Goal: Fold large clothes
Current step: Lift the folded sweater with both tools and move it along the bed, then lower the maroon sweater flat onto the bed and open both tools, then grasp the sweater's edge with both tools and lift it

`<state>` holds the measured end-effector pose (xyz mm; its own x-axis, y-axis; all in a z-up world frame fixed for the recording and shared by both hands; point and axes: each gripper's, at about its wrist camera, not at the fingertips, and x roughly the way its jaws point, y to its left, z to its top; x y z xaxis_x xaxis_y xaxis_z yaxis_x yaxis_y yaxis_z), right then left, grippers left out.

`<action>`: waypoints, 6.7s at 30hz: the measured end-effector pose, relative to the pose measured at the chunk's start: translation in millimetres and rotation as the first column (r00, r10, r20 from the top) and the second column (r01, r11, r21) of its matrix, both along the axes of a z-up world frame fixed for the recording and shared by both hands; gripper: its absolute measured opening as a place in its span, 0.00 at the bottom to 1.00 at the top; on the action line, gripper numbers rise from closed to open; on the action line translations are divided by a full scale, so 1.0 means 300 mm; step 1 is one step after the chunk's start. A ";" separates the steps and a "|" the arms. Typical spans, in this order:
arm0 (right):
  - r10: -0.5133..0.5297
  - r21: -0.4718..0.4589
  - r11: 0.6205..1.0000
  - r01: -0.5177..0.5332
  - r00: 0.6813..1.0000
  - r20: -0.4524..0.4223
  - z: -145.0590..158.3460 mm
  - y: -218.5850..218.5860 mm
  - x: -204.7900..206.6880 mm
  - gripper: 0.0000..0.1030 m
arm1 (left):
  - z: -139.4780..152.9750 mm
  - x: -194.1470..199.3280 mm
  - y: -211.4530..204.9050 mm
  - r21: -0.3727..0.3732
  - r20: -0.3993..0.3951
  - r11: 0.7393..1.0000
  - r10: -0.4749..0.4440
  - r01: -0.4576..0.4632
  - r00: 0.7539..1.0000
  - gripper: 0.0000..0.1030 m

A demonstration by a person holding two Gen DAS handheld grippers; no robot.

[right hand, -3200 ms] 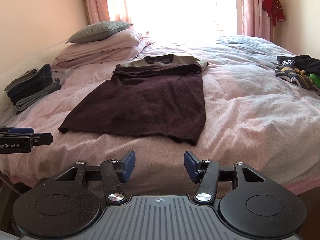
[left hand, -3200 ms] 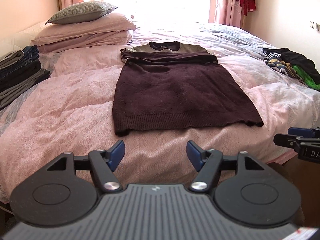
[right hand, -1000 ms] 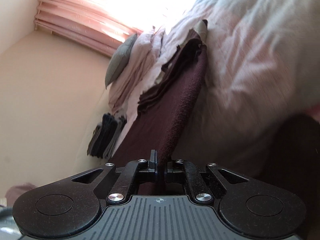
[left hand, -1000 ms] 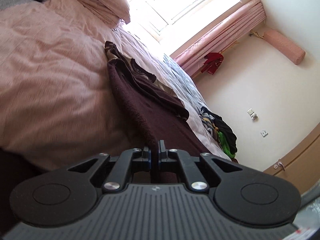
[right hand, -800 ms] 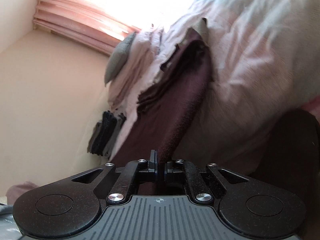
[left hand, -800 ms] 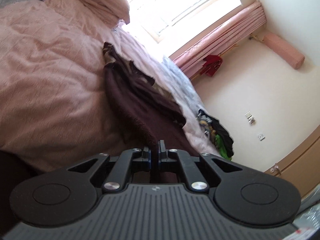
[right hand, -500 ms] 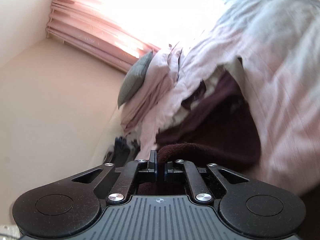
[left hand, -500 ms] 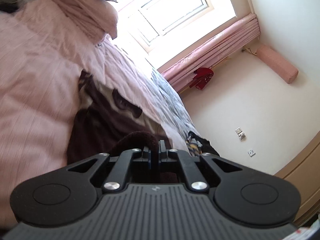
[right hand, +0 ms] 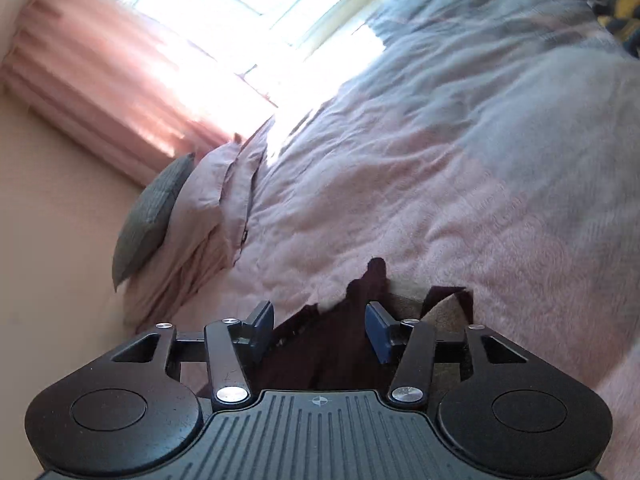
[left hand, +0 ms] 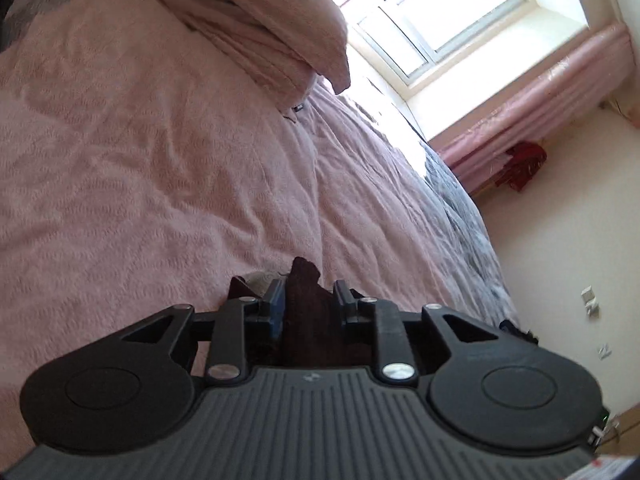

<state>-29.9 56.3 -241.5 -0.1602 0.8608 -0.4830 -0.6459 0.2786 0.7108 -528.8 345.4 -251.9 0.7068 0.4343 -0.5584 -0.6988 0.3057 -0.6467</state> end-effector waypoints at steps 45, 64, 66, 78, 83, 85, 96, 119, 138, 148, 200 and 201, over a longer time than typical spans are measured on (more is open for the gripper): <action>0.031 -0.020 0.999 -0.027 0.961 0.275 -0.064 -0.362 -0.184 0.45 | -0.019 -0.133 -0.376 0.194 -0.209 0.977 -0.043 0.085 0.977 0.49; -0.089 -0.099 0.989 0.111 0.975 0.204 -0.161 -0.456 -0.246 0.01 | -0.151 -0.165 -0.546 0.136 -0.217 0.990 -0.017 0.047 0.976 0.04; -0.066 -0.142 0.984 0.103 0.967 0.247 -0.176 -0.440 -0.279 0.02 | -0.144 -0.150 -0.572 0.174 -0.252 0.983 -0.014 0.059 0.968 0.06; 0.002 -0.015 1.000 0.010 0.773 0.635 0.012 -0.283 -0.469 0.38 | 0.074 0.013 -0.541 0.378 -0.326 0.919 0.019 0.112 0.945 0.17; 0.086 -0.101 0.994 -0.027 0.765 0.639 -0.120 -0.141 -0.476 0.37 | -0.067 0.144 -0.462 0.302 -0.447 0.940 -0.009 0.160 0.895 0.17; 0.079 -0.151 0.988 0.023 0.770 0.633 -0.181 -0.118 -0.430 0.37 | -0.113 0.135 -0.444 0.273 -0.430 0.952 -0.009 0.140 0.903 0.18; 0.021 -0.143 0.988 0.054 0.880 0.475 -0.021 -0.294 -0.461 0.58 | 0.040 0.092 -0.615 0.219 -0.469 0.973 0.035 0.078 0.883 0.46; 0.164 -0.279 0.960 -0.020 0.850 0.501 0.033 -0.596 -0.777 0.61 | 0.117 0.007 -1.054 0.201 -0.562 0.972 0.011 0.123 0.827 0.70; 0.109 -0.294 0.955 0.040 0.874 0.473 -0.030 -0.583 -0.685 0.61 | 0.059 -0.028 -0.959 0.164 -0.531 0.981 0.002 0.101 0.847 0.71; -0.046 -0.289 0.937 0.197 0.888 0.457 -0.063 -0.562 -0.483 0.61 | 0.001 -0.067 -0.604 0.113 -0.366 0.992 -0.019 0.065 0.930 0.71; -0.431 -0.164 0.824 0.542 0.788 0.439 -0.042 -0.968 0.158 0.61 | -0.087 1.081 -0.963 0.352 -0.789 0.825 0.007 0.443 0.614 0.37; -0.431 -0.162 0.824 0.542 0.787 0.441 -0.044 -0.967 0.153 0.61 | -0.032 1.039 -0.957 0.326 -0.737 0.838 -0.065 0.437 0.673 0.42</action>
<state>15.9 -233.9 -254.6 0.4823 0.6015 -0.6369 -0.5657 0.7690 0.2978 -217.2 58.2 -261.7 0.3325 0.6204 -0.7103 -0.7226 0.6516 0.2309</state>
